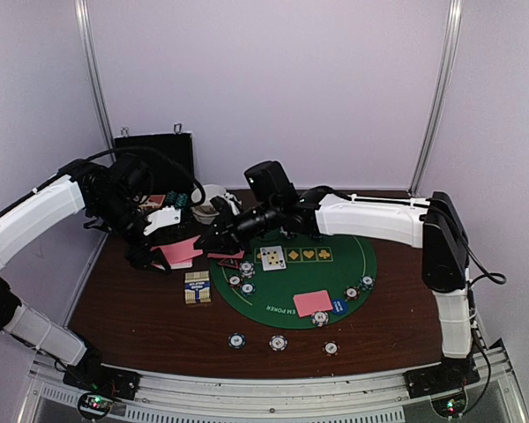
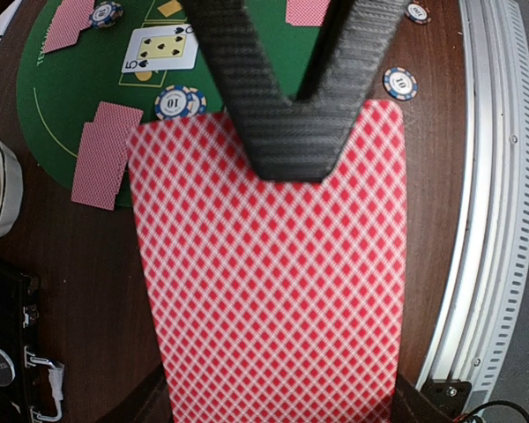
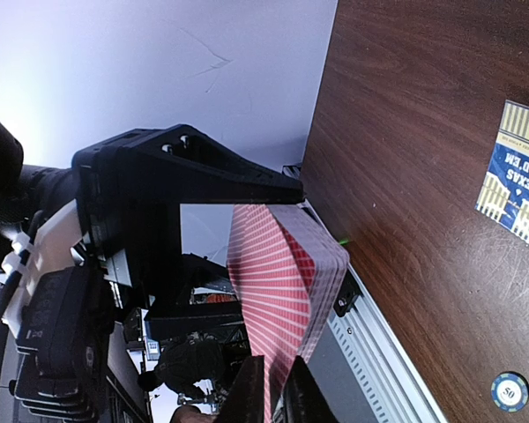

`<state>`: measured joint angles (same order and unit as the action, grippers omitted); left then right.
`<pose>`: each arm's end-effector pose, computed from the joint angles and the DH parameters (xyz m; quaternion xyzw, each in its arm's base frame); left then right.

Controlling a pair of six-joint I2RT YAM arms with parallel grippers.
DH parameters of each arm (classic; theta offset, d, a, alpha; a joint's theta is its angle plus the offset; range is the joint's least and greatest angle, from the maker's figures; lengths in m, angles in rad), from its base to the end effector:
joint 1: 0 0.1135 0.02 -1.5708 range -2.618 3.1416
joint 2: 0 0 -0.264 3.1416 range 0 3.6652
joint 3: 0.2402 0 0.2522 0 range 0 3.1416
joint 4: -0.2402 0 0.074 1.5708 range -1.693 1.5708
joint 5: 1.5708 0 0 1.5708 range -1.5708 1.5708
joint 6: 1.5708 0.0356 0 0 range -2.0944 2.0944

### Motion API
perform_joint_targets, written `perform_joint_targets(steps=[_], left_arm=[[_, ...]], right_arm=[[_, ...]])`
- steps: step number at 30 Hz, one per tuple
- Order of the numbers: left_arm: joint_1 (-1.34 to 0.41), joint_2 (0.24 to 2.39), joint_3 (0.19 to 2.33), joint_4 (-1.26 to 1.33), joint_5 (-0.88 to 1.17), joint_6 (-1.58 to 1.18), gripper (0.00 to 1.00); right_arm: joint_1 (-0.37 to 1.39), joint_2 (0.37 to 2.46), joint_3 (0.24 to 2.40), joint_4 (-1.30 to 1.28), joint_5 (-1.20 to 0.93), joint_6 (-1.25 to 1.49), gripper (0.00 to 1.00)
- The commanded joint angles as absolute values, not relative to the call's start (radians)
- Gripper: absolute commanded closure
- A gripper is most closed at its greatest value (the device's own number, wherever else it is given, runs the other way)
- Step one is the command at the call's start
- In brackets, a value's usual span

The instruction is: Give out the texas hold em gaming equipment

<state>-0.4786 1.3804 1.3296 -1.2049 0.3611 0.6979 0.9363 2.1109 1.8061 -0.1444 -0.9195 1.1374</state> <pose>0.2170 -0.1268 0.3182 0.5626 0.7926 -0.1594 0.1728 0.2697 0.4143 0.2821 0.1586 -0.7788 -0.6015 0.0809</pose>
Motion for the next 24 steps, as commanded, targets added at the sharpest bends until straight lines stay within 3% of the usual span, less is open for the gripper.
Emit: perform_joint_targets(steps=[1,3,18,24], left_arm=[[-0.474,1.352,1.322,-1.178,0.371,0.709,1.0],[-0.474,1.351,1.321,-1.179,0.369,0.709,1.0],[-0.474,1.345,1.319,-1.178,0.365,0.71,1.0],[-0.474,1.342,1.318,-1.179,0.364,0.711,1.0]], right_arm=[[0.935,2.11,1.826,-0.123,-0.928,1.144,0.95],[0.928,2.099,1.821,-0.135,-0.924,1.136,1.0],[0.808,1.93,1.657,-0.259,-0.931,1.018,1.0],[0.738,1.886,1.657,-0.486,-0.887,0.847,1.0]])
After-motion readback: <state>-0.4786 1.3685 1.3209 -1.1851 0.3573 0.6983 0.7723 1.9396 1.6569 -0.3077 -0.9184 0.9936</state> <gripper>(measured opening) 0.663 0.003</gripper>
